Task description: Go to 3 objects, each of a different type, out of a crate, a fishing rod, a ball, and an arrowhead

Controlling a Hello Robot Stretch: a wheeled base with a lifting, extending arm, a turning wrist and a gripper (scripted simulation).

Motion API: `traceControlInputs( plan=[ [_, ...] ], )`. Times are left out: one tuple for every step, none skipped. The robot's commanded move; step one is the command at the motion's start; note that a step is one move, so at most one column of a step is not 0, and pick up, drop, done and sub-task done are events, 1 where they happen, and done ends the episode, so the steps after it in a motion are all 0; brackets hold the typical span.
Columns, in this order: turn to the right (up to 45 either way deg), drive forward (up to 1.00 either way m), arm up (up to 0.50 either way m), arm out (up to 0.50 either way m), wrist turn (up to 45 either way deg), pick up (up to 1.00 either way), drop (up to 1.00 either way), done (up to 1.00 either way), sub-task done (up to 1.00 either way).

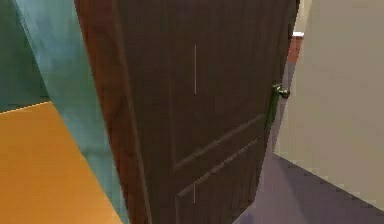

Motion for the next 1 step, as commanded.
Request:
traceControlInputs(
  plan=[
    [42.0, 0.0, 0.0, 0.0, 0.0, 0.0, 0.0, 0.0, 0.0]
  ],
)
